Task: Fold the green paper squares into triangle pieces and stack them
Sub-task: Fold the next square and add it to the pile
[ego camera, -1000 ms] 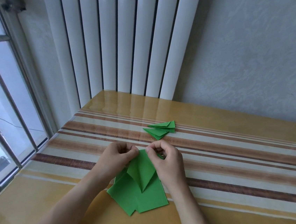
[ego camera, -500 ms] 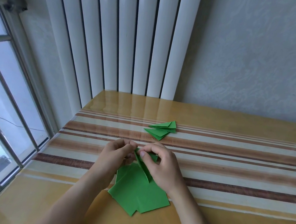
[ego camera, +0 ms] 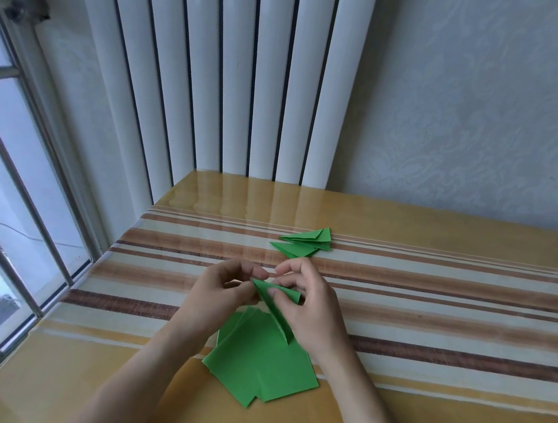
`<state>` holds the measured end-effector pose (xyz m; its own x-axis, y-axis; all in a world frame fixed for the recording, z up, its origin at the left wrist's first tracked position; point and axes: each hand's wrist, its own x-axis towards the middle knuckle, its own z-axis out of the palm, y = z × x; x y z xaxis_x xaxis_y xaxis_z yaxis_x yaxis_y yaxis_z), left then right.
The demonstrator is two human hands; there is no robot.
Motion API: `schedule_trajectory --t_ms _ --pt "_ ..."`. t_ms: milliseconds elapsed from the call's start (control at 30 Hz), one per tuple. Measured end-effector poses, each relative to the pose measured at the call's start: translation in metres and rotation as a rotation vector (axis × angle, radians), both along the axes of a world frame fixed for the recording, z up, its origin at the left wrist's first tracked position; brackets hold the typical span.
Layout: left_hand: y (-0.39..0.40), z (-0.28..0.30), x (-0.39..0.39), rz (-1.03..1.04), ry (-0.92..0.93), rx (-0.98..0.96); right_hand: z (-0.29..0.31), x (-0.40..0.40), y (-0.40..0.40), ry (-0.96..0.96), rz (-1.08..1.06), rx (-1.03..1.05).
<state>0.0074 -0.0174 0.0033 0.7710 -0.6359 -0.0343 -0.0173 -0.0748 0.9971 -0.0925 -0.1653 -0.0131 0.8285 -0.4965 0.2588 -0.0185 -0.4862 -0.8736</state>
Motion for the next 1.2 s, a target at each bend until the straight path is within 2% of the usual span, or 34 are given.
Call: schedule_trajectory --t_ms 200,267,467,667,867,1033,1200 --pt "0.000 -0.003 0.004 -0.008 -0.089 0.005 0.002 -0.001 -0.002 0.027 0.003 0.087" --pt "0.000 -0.003 0.003 0.017 -0.087 -0.014 0.004 -0.001 -0.002 -0.004 -0.009 0.092" --pt "0.000 -0.001 0.003 0.086 -0.050 -0.065 0.002 -0.004 -0.001 0.057 0.017 0.171" --pt "0.000 -0.003 0.003 0.076 -0.046 -0.054 0.000 -0.003 -0.004 0.047 -0.039 0.063" --pt "-0.002 -0.008 0.004 0.091 -0.184 0.030 -0.002 -0.002 -0.004 0.061 -0.047 0.023" --pt "-0.002 -0.009 0.005 0.117 -0.207 0.058 -0.003 -0.001 -0.003 0.055 -0.061 0.031" --pt "-0.003 -0.008 0.002 0.059 -0.261 0.106 -0.007 -0.001 -0.007 0.042 -0.052 -0.025"
